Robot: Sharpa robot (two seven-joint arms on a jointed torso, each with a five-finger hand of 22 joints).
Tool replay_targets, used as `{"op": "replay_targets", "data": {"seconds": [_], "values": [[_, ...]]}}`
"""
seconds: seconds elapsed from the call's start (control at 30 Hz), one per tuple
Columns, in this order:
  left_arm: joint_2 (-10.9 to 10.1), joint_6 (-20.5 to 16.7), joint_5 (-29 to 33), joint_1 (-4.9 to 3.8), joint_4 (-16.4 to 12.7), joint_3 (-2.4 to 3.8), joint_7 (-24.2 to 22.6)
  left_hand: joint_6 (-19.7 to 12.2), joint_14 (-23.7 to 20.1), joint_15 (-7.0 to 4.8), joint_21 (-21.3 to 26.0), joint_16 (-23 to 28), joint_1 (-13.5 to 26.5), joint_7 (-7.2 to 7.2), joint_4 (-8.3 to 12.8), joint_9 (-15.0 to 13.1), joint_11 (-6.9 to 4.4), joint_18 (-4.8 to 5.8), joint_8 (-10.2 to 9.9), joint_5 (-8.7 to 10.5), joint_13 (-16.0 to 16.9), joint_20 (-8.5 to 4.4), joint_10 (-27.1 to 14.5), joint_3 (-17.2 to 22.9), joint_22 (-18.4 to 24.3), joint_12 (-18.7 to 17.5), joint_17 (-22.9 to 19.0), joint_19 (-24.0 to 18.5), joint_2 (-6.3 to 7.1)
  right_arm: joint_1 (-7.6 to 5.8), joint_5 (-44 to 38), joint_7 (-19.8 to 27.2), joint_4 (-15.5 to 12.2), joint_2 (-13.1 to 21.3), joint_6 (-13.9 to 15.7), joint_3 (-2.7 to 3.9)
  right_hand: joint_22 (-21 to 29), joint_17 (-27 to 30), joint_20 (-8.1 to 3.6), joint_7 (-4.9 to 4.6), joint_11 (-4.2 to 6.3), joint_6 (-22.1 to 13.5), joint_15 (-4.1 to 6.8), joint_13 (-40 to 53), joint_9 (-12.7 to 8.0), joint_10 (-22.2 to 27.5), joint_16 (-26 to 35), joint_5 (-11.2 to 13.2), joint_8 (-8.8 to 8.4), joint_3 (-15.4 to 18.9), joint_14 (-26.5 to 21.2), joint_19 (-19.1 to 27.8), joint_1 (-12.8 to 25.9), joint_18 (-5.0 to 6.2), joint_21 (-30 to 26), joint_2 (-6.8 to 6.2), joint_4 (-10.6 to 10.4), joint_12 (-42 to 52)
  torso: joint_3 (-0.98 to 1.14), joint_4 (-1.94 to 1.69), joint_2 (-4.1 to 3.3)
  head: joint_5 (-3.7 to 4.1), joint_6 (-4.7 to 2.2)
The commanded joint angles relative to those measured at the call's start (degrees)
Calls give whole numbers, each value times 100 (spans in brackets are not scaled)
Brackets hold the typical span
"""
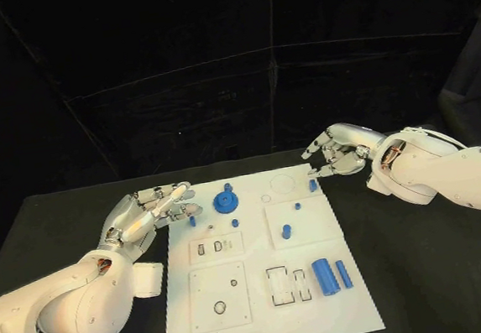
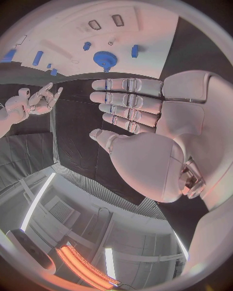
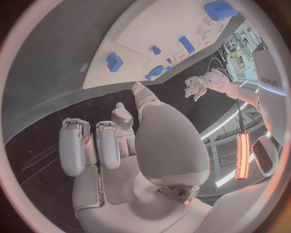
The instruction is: Assemble the parts on the task board
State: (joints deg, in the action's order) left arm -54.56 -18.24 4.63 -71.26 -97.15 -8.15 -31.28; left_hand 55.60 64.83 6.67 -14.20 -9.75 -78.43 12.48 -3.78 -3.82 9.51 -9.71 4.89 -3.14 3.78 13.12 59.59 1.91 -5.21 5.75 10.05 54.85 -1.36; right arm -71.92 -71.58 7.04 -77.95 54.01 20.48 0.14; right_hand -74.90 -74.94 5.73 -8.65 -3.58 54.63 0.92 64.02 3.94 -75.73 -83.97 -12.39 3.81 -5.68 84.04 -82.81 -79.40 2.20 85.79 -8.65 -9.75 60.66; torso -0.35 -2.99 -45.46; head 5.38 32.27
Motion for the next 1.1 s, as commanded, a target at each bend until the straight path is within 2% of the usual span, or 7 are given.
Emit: {"op": "replay_targets", "data": {"seconds": [0.03, 0.07, 0.23, 0.33, 0.37, 0.57, 1.1], "values": [[15, 97, -56, -6, 17, 4, -32, 31, 28, -3, 9, 31, -6, 7, 30, -1, -1, -89, -23, -11, 1, -3, 24, 10, 9, -19, 5, 53, -49, 60, 196, 241, 77, -3, -132, 0, -471, -225, 1, 5, 10, -45, -24, -6, -8, 37, 29, -34, -23, 23, 320, 47, -28, 22, -34, -10, 0, -35, -8, -14, 2, 5, 12], [17, 97, -56, -6, 22, 4, -32, 31, 28, -3, 10, 31, -6, 7, 30, 0, -1, -88, -23, -11, 1, -3, 24, 10, 9, -19, 5, 53, -49, 85, 199, 244, 92, -4, -144, 0, -471, -225, 1, 5, 10, -45, -24, -6, -8, 37, 29, -34, -23, 23, 320, 47, -28, 22, -34, -10, 0, -35, -4, -14, 2, 5, 17], [24, 98, -56, -5, 40, 4, -34, 31, 27, -3, 10, 33, -6, 7, 32, 0, -1, -88, -24, -11, 1, -3, 25, 10, 10, -19, 6, 53, -49, 220, 207, 254, 205, -38, -193, 0, -466, -227, 2, 4, 9, -49, -25, -12, -8, 41, 28, -36, -23, 29, 321, 51, -30, 24, -37, -11, 2, -43, -20, -14, 2, 5, 26], [26, 99, -56, -4, 45, 3, -33, 31, 27, -3, 10, 33, -6, 7, 32, 0, -1, -88, -24, -11, 1, -3, 25, 10, 10, -19, 6, 53, -49, 259, 213, 260, 275, -61, -208, 0, -462, -227, 2, 2, 8, -58, -26, -12, -9, 42, 28, -38, -25, 38, 321, 54, -31, 24, -39, -10, 3, -43, -14, -16, -1, 6, 38], [27, 99, -56, -4, 46, 3, -32, 31, 27, -3, 10, 33, -6, 7, 32, 0, -1, -88, -24, -11, 1, -3, 25, 10, 10, -19, 6, 53, -49, 269, 218, 262, 299, -69, -209, 0, -462, -227, 2, 2, 8, -58, -26, -12, -9, 42, 28, -38, -25, 38, 321, 54, -31, 24, -39, -10, 3, -43, -22, -19, 0, 11, 37], [30, 99, -56, -3, 53, 3, -31, 31, 27, -3, 10, 33, -6, 7, 32, 0, -1, -88, -24, -11, 1, -3, 25, 10, 10, -19, 6, 53, -49, 299, 230, 254, 430, -131, -242, 0, -461, -232, 4, -2, 3, -76, -29, -18, -10, 49, 27, -49, -24, 59, 322, 55, -25, 25, -41, 3, -2, -52, -28, -20, 4, 22, 43], [27, 96, -56, -3, 57, 3, -25, 31, 20, -1, 14, 42, -7, 9, 41, 1, 0, -86, -28, -11, -1, -3, 25, 9, 14, -24, 6, 52, -47, 392, 236, 278, 529, -249, -387, 1, -485, -268, -8, 39, 39, 123, -5, 50, 30, 5, 20, -78, 76, 82, 333, 34, -125, 20, -34, 179, 76, 18, -27, -15, 4, 8, 66]]}}
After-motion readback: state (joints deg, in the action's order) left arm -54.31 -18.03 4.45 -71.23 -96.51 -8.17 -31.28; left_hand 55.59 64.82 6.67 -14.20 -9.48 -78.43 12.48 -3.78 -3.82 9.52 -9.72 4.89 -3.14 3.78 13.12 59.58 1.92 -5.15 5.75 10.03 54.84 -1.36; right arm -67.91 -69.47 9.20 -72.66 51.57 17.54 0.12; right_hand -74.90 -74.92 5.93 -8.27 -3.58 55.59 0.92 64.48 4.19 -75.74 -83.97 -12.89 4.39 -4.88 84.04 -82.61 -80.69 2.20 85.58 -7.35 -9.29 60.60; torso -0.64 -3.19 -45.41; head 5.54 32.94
